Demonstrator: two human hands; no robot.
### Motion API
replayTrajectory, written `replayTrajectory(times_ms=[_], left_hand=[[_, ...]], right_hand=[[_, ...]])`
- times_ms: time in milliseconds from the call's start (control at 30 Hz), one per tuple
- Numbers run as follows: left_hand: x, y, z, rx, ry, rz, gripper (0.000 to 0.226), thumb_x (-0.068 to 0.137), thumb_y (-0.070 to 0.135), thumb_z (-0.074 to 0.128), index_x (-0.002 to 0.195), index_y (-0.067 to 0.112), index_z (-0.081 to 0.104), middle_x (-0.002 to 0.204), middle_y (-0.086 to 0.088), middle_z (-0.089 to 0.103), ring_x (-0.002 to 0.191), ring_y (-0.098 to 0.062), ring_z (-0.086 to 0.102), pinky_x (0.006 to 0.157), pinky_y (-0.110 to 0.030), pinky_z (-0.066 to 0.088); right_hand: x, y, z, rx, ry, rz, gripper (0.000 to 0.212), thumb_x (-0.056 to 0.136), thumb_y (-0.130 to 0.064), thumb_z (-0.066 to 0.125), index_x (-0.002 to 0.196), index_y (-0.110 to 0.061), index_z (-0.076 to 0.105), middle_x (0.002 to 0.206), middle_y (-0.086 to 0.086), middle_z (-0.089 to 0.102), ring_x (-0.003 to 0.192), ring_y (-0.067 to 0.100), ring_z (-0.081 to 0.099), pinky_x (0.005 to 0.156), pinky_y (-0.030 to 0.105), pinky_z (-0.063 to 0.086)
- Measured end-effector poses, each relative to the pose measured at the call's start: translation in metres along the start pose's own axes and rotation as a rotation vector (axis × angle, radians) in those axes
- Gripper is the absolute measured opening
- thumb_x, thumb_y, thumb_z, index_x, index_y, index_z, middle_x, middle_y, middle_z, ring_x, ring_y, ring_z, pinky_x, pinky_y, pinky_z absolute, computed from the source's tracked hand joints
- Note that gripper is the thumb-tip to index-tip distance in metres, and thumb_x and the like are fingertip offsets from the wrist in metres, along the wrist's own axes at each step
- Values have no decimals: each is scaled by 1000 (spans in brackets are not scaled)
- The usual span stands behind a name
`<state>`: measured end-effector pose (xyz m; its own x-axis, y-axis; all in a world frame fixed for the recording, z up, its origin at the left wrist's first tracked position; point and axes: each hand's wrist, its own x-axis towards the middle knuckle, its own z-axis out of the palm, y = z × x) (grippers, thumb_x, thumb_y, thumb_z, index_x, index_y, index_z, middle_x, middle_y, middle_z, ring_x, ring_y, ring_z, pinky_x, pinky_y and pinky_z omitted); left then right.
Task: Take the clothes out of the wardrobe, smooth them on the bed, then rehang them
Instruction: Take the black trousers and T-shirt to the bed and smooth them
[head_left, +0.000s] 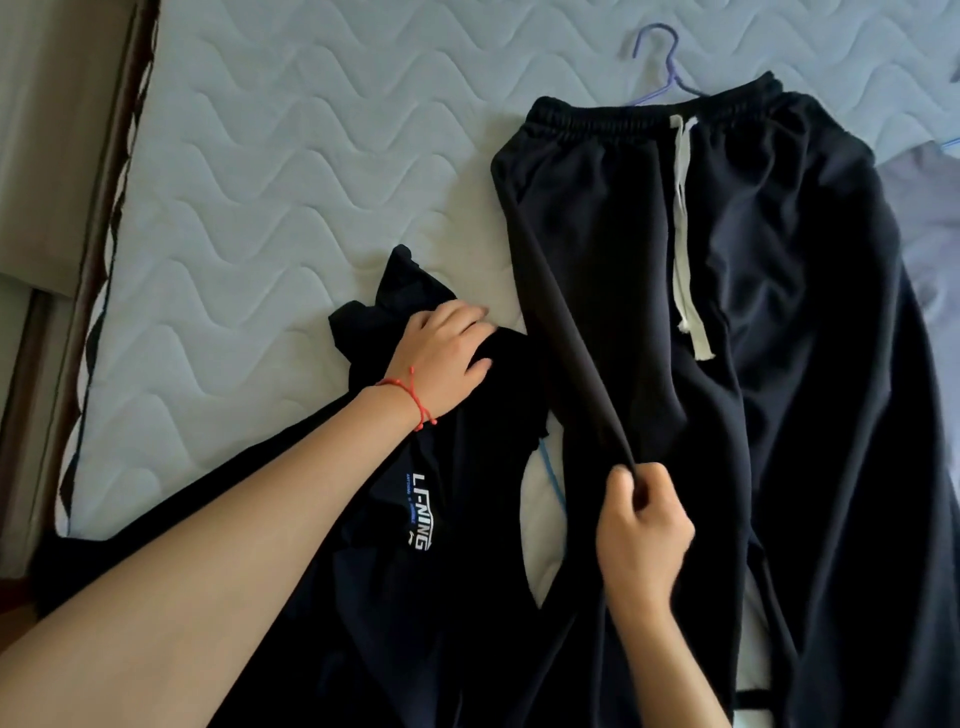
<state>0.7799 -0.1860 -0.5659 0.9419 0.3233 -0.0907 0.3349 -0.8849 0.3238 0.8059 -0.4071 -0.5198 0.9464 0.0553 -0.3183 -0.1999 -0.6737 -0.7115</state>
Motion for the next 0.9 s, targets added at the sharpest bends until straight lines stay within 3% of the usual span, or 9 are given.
replayTrajectory(times_ms=[100,233,333,467,600,700,800,900], left_hand=[[16,11,2,34,-195,-12,49,89,39,50,132,18,45,139,-2,43,132,-21,33,106,-38,25],[36,23,4,127,-282,-16,54,84,53,51,127,19,47,123,-4,54,118,-25,44,98,-37,30],[38,24,4,52,-380,18,44,88,47,51,120,17,53,117,-7,60,112,-26,51,94,-36,34],[27,17,-2,34,-440,30,44,88,47,50,115,15,59,111,-11,54,106,-28,51,88,-34,37],[18,17,-4,95,-505,36,43,92,44,45,118,11,56,114,-12,60,107,-29,55,88,-34,39],[6,8,-11,61,-506,-28,39,93,40,44,110,7,54,97,-18,62,95,-34,59,73,-33,43],[-18,-16,-16,-13,-433,-126,40,93,40,45,107,3,51,76,-12,53,82,-32,58,69,-36,45],[-43,-47,-25,-111,-323,-276,38,91,37,51,107,3,52,86,-22,63,87,-35,60,71,-36,43]], right_hand=[[8,-1,-6,38,-4,-1,24,88,-12,51,67,-2,49,50,1,42,46,4,44,42,13,34],[10,2,-4,46,-11,3,25,88,-12,51,65,-3,46,50,-1,40,45,6,41,42,16,32],[9,2,-3,46,-21,-1,26,88,-13,51,64,-4,44,49,-2,38,45,6,39,43,17,31],[3,0,0,32,-65,-30,27,88,-13,51,63,-5,42,48,-3,37,43,7,38,41,18,29],[0,1,6,3,-107,-30,26,88,-17,51,66,-6,43,48,-2,40,45,9,36,48,34,37],[-3,0,8,-48,-138,-33,25,89,-21,50,69,-7,44,51,-1,44,49,17,42,53,39,42],[-7,-1,11,-83,-184,-55,26,89,-23,52,69,-8,45,51,-2,45,50,18,43,55,39,43],[-12,-1,16,-116,-260,-73,27,89,-26,53,66,-17,45,52,-4,47,50,15,43,54,32,39]])
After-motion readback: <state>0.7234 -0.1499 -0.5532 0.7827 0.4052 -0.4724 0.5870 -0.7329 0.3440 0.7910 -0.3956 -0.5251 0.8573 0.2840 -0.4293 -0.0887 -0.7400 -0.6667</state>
